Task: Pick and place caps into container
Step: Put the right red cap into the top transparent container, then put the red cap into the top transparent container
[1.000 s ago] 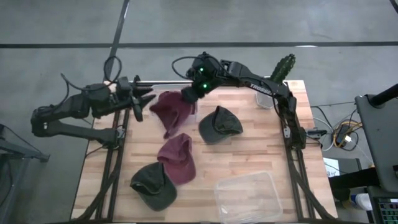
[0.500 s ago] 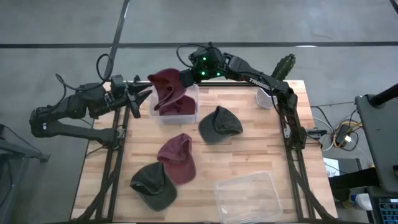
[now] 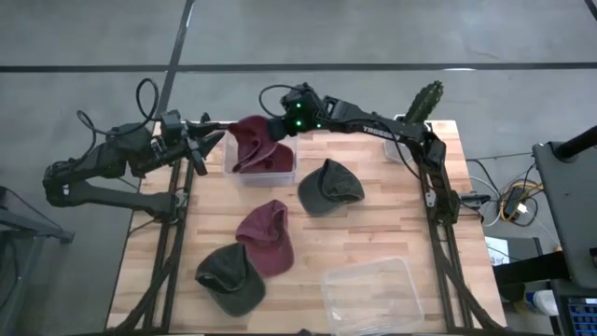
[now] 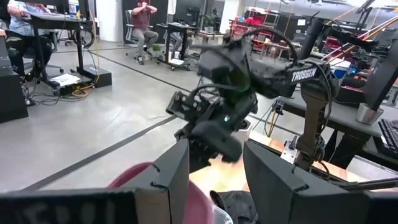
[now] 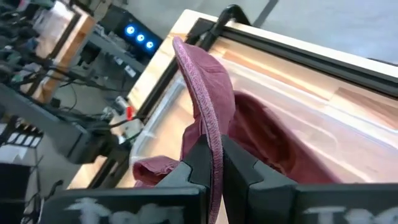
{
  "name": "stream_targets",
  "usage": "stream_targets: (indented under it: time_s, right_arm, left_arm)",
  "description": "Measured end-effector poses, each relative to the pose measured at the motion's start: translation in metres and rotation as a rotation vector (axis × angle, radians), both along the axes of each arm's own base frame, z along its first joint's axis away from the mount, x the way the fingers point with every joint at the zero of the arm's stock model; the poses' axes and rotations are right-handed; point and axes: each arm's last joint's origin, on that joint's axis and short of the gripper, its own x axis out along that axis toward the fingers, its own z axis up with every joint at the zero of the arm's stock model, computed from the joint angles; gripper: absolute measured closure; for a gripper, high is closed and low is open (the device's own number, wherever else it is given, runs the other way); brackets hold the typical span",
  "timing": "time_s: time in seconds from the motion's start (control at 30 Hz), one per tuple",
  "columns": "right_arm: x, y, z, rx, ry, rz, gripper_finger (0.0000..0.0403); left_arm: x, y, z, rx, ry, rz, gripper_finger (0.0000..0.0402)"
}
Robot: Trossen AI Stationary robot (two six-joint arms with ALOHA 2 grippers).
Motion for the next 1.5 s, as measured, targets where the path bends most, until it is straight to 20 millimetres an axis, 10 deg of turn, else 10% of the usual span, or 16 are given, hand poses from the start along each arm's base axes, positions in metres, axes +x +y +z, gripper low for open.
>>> stream_targets:
  time_s: [0.5,0.73,1.07,1.5]
  right_arm:
    - [-0.002,0.000,-0.042,0.078,0.070,-0.053,0.0388]
    - [-0.005,0.003,-0.053,0.100,0.135,-0.049,0.0320]
    - [-0.007,0.003,-0.022,0.003,0.156,0.021,0.0202]
    - [-0.008,0.009,0.015,-0.041,0.098,0.125,0.0188]
  left_arm:
    - [0.000,0.001,0.000,0.010,0.006,0.024,0.0257]
    - [-0.001,0.001,0.000,0.010,0.005,0.025,0.0257]
    - [-0.001,0.001,0.000,0.011,0.006,0.025,0.0257]
    - [-0.001,0.001,0.000,0.011,0.007,0.025,0.0257]
